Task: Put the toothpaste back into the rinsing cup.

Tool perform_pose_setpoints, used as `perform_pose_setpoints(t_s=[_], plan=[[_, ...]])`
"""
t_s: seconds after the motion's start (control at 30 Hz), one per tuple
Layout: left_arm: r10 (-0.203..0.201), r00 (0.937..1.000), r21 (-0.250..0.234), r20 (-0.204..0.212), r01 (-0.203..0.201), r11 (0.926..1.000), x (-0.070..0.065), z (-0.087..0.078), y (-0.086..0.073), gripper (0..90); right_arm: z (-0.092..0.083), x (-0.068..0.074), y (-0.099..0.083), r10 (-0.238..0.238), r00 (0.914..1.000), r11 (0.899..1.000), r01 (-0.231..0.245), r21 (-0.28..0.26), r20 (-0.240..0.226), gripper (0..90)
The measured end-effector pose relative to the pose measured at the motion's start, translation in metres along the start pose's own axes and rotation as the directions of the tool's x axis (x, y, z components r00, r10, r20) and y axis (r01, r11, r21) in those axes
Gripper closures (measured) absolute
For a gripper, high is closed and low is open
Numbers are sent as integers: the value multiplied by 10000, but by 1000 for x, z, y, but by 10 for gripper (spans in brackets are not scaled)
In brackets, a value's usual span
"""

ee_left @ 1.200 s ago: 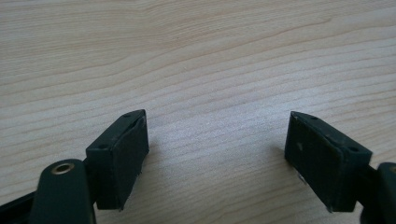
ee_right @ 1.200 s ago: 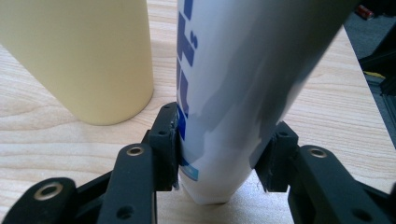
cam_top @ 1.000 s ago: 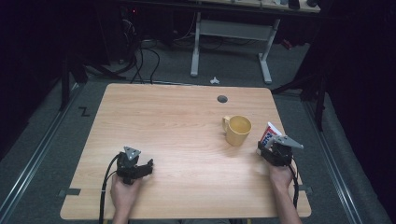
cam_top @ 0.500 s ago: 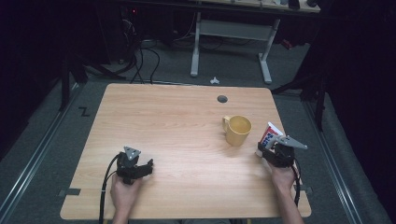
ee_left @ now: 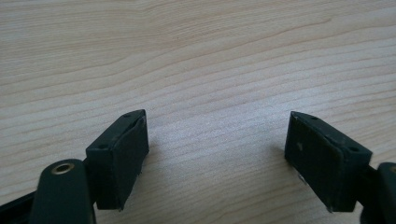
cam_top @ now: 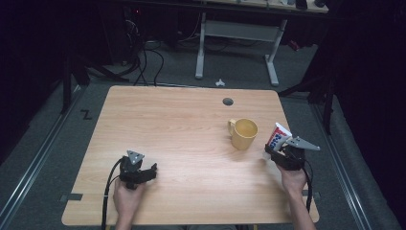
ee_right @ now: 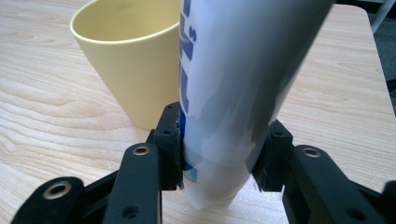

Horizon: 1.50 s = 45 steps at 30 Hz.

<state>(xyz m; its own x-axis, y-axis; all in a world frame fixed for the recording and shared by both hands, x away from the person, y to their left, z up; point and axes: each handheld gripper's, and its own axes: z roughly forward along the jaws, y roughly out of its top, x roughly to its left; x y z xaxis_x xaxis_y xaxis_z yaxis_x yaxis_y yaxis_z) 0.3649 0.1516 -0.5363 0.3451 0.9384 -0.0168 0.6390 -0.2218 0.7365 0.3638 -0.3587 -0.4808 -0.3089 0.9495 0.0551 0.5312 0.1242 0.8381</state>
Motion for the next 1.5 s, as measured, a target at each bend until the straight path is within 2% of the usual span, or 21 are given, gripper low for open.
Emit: perform_pose_setpoints(t_s=[0.83, 1.5], plan=[[0, 10000, 1, 0, 0, 10000, 0, 0, 0, 219, -15, 10, 24, -508, 9976, 9982, 491, -355, -478, 607], [2, 10000, 1, 2, -2, 10000, 0, 0, 0, 219, -23, 21, 48, -947, 9905, 9933, 873, -762, -994, 606]])
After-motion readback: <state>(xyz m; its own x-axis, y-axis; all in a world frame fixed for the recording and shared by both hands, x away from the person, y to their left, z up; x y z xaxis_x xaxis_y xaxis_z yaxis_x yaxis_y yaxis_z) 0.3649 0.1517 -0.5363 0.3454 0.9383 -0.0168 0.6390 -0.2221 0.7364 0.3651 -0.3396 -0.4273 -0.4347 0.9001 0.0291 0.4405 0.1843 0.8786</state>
